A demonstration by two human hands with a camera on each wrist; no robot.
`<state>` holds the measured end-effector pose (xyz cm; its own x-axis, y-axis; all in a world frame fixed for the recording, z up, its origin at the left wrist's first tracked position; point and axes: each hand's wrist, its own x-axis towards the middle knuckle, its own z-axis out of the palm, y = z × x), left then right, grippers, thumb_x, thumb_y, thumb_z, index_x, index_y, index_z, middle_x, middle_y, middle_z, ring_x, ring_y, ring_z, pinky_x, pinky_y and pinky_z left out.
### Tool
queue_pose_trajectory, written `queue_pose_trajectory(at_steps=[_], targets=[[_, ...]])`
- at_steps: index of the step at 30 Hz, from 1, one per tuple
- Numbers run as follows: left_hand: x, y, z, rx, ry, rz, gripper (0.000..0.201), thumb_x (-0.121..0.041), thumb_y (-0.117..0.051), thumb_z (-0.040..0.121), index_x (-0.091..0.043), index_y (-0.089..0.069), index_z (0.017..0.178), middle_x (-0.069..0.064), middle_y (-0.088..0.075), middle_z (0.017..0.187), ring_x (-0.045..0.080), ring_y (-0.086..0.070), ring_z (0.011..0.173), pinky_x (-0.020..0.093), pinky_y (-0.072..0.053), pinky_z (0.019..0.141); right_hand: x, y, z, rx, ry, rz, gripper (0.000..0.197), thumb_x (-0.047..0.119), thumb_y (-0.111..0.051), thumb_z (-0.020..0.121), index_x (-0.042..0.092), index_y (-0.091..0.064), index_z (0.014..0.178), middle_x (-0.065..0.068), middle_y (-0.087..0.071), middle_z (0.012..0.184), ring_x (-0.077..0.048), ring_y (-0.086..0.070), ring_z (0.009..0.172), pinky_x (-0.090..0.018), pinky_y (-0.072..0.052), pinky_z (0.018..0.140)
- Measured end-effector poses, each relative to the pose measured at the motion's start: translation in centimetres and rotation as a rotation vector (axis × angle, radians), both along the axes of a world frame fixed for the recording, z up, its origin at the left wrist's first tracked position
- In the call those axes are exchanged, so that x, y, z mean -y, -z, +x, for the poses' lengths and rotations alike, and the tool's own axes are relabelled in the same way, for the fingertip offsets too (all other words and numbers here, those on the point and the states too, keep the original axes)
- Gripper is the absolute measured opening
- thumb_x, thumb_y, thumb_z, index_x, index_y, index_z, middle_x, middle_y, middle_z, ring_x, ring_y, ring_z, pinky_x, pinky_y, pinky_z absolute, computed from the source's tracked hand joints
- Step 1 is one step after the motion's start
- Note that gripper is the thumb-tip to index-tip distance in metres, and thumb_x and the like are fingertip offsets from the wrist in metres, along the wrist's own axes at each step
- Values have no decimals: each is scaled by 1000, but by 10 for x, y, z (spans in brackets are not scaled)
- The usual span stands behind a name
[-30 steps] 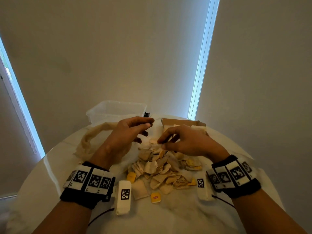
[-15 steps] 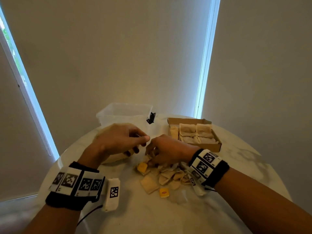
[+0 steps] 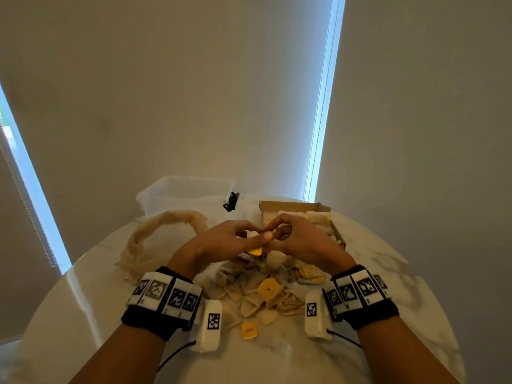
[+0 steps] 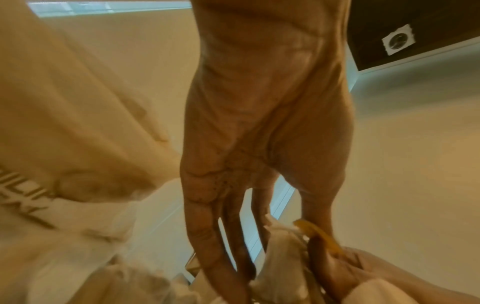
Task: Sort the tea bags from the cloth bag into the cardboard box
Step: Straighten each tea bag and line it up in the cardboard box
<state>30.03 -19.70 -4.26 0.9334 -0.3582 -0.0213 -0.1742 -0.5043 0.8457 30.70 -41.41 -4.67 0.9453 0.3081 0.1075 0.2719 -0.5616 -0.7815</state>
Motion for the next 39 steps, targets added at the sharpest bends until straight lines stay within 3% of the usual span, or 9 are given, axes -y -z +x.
queue_pose_trajectory(at_steps=[5,9,15,19,21,24,27,34,39], targets=[[-11,12,-2,17,-83,-175,17,-14,-74,97,-16,-78,114,3,-81,100,11,-78,86,23,-61,71,14,-6,-9,-147,-79,72,73,55,-95,66,29,-65,127,7,-75,120,-11,-71,113,-37,-59,101],[-18,16,-6,2,-98,-147,21,-5,-72,96,-17,-79,112,2,-81,102,14,-78,90,23,-62,74,12,-13,-16,-149,-137,-67,63,32,-98,70,31,-65,124,10,-72,122,-10,-70,112,-32,-60,98],[-15,12,-9,44,-69,37,20,-24,-66,103,-26,-77,120,-8,-72,120,5,-64,111,19,-50,82,23,-14,-13,-40,4,129,33,28,-92,81,26,-78,111,8,-79,108,-10,-76,100,-38,-64,93],[-6,9,-10,91,-71,-5,43,-54,-60,101,-27,-69,132,-12,-69,125,4,-62,117,29,-49,102,29,-19,-13,-127,13,391,30,14,-85,88,16,-78,117,-3,-81,110,-23,-79,100,-41,-65,90],[1,8,-10,140,-52,-52,52,-61,-60,96,-29,-65,138,-14,-69,129,-1,-63,116,22,-52,98,28,-20,-16,-149,-36,421,28,10,-80,92,14,-78,119,-5,-81,110,-23,-79,101,-36,-65,88],[6,9,-11,149,-27,-117,48,-56,-68,94,-36,-64,137,-14,-74,122,-7,-69,104,11,-52,79,25,-16,-15,-119,-99,352,25,10,-76,96,14,-78,121,-5,-80,113,-22,-78,106,-35,-64,91],[4,10,-12,168,-67,-174,38,-47,-77,90,-33,-73,125,-9,-80,107,4,-75,95,23,-58,82,23,-13,-14,-93,-90,337,24,13,-75,97,18,-80,120,-2,-80,114,-21,-77,106,-35,-63,91],[3,14,-13,147,-145,-328,26,-32,-80,92,-19,-78,114,-4,-81,98,12,-77,86,15,-56,68,19,-8,-8,-30,51,446,24,21,-74,99,22,-77,123,1,-81,108,-18,-79,100,-43,-65,90],[5,16,-13,110,-147,-323,28,-36,-79,92,-22,-75,116,-9,-80,100,5,-75,94,16,-58,72,12,-1,-10,-6,9,376,33,30,-83,91,24,-77,123,5,-80,110,-13,-79,97,-30,-65,81]])
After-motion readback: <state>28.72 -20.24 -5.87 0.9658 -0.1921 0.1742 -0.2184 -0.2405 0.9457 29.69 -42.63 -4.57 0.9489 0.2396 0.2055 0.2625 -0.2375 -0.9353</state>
